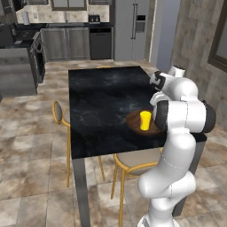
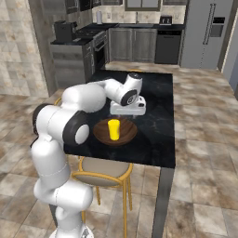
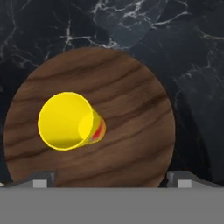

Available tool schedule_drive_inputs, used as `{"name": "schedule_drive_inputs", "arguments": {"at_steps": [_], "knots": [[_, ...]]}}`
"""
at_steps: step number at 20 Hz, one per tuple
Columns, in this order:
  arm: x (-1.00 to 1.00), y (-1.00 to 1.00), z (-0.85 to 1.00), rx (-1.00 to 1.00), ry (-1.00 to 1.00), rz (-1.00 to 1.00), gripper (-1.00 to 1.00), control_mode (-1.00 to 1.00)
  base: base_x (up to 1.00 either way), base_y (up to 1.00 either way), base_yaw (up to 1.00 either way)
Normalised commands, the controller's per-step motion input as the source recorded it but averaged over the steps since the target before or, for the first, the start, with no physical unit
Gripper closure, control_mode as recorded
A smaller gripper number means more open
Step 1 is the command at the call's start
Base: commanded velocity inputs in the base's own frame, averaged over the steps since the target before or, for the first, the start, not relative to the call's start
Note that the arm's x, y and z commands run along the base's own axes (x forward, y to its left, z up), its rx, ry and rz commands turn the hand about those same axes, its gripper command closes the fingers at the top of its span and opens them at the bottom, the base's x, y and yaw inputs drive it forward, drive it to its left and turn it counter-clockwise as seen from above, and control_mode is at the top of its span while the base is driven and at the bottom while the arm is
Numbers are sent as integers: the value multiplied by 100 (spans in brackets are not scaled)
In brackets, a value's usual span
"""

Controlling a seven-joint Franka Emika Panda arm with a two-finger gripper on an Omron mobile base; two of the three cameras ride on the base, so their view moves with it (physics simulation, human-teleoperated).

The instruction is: Place the cup inside the bowl on the dining table and move the bowl to any counter.

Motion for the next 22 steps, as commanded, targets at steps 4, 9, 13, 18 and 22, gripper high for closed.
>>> {"name": "schedule_drive_inputs", "arguments": {"at_steps": [4, 9, 13, 18, 22], "knots": [[-23, -28, 23, 0, 0, -11, -100, -100, 0, 0, 0], [-14, -20, 10, 0, 0, -13, -100, -100, 0, 0, 0], [-6, -19, 0, 0, 0, -16, -100, -100, 0, 0, 0], [-1, -3, -3, 0, 0, -17, -100, -100, 0, 0, 0], [0, -1, -16, 7, 0, -13, -100, -100, 0, 0, 0]]}}
